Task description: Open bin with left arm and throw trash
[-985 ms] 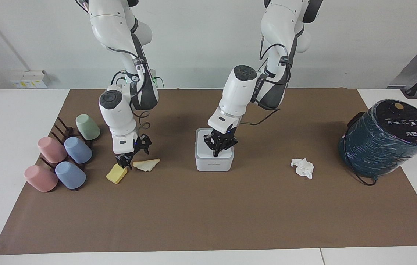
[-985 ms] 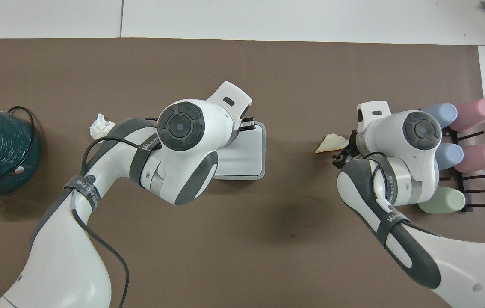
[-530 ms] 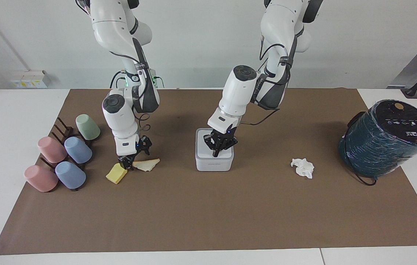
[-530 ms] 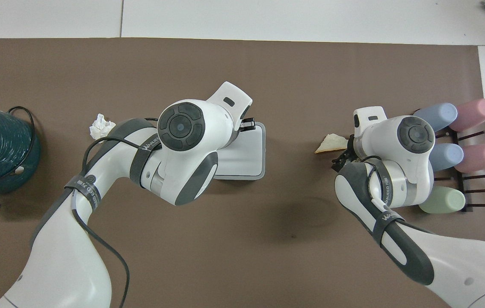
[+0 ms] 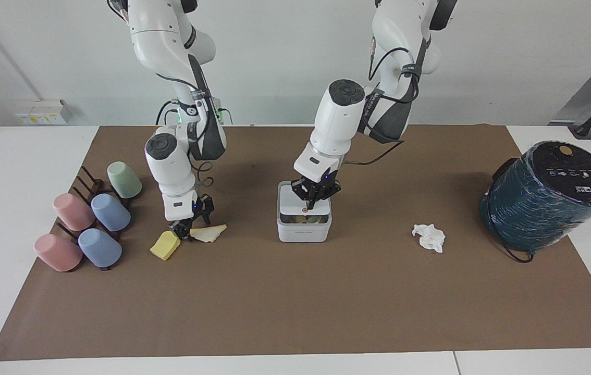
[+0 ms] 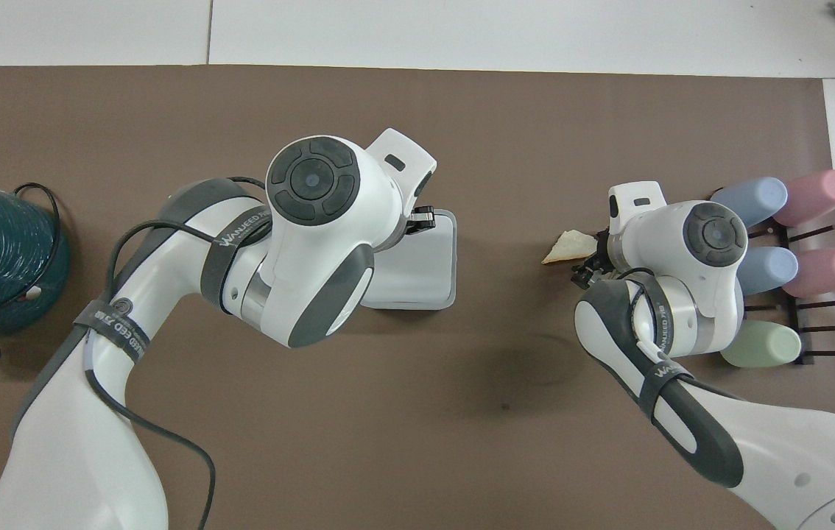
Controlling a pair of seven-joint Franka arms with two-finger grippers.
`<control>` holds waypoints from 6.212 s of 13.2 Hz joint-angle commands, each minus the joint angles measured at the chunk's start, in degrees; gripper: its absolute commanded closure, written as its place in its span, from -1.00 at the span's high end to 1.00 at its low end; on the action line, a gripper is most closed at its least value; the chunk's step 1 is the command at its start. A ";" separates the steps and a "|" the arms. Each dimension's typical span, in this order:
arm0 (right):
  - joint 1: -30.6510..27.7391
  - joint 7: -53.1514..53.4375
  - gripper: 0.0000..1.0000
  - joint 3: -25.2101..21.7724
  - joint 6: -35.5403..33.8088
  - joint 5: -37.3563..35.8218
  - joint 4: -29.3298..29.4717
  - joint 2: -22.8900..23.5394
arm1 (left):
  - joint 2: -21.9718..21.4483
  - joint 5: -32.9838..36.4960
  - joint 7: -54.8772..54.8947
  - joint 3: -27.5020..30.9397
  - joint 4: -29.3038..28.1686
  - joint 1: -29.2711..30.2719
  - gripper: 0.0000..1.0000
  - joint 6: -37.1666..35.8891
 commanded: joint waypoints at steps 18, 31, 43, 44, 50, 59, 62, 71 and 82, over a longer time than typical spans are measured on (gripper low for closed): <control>2.54 38.38 -1.00 0.36 -18.09 1.30 12.67 -6.37 | -10.09 1.24 19.19 1.93 -12.97 19.33 0.10 3.25; 10.35 60.21 -1.00 1.33 -19.54 27.32 19.47 -5.40 | -2.28 10.20 27.63 2.02 -22.23 25.41 0.35 19.39; 18.00 55.55 -1.00 1.33 -15.67 26.70 18.68 -3.03 | -2.45 13.45 27.19 2.99 -23.92 24.44 -1.00 18.52; 18.00 55.55 -1.00 1.33 -15.49 26.70 18.68 -3.03 | -2.36 13.45 27.10 2.99 -22.69 24.27 -1.00 17.47; 18.18 55.99 0.63 1.33 -15.48 26.70 17.71 -3.29 | -2.36 11.79 26.48 2.02 -11.53 22.34 -1.00 5.79; 16.61 55.46 1.00 0.63 -14.87 21.73 19.11 -3.46 | -3.24 3.79 13.25 1.93 -3.78 11.72 -1.00 -4.87; 10.20 55.29 1.00 0.54 -15.13 17.30 19.82 -5.83 | -3.24 0.73 7.07 1.93 -3.87 6.79 -1.00 -2.94; -2.64 51.95 1.00 0.54 -19.08 -3.25 18.94 -4.44 | -2.54 -3.94 -1.20 1.76 -8.17 -2.27 -0.62 7.62; -7.84 51.68 1.00 0.72 -9.44 -6.52 16.49 5.32 | -1.22 -3.70 -1.12 3.07 5.07 0.08 0.50 -9.23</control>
